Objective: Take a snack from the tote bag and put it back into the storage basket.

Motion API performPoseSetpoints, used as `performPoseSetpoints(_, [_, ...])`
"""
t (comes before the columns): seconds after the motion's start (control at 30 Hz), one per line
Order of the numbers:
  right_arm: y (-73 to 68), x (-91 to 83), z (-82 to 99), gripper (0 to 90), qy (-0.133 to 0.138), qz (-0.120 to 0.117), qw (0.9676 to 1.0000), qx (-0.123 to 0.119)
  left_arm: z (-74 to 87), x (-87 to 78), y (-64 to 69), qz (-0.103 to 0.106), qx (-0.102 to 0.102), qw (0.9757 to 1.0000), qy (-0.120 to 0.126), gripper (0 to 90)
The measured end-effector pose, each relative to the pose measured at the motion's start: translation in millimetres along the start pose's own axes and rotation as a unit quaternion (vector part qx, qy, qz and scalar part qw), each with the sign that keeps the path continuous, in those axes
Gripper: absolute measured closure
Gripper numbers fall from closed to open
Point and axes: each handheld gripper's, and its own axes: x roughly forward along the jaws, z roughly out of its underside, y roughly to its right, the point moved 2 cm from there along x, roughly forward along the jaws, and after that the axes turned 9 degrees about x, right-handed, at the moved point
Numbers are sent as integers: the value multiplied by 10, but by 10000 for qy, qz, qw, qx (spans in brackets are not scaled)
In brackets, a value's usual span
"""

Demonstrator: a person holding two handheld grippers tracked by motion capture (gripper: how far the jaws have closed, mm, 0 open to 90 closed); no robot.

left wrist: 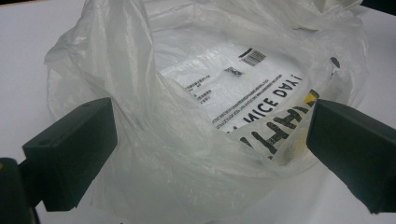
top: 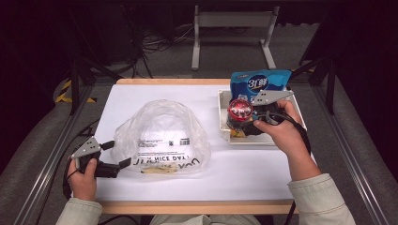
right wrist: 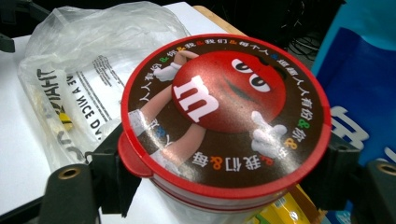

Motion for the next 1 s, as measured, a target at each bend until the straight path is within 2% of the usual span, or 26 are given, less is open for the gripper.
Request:
performPoseSetpoints(0.63, [339,-316,184,254,8,357,9991,235,5,9,3,-1,-27,10000,-21,23])
performPoseSetpoints(1.0, [533,-441,309,254,-40,545,9978,381,5,15,7,8,-38,10000,-46,23])
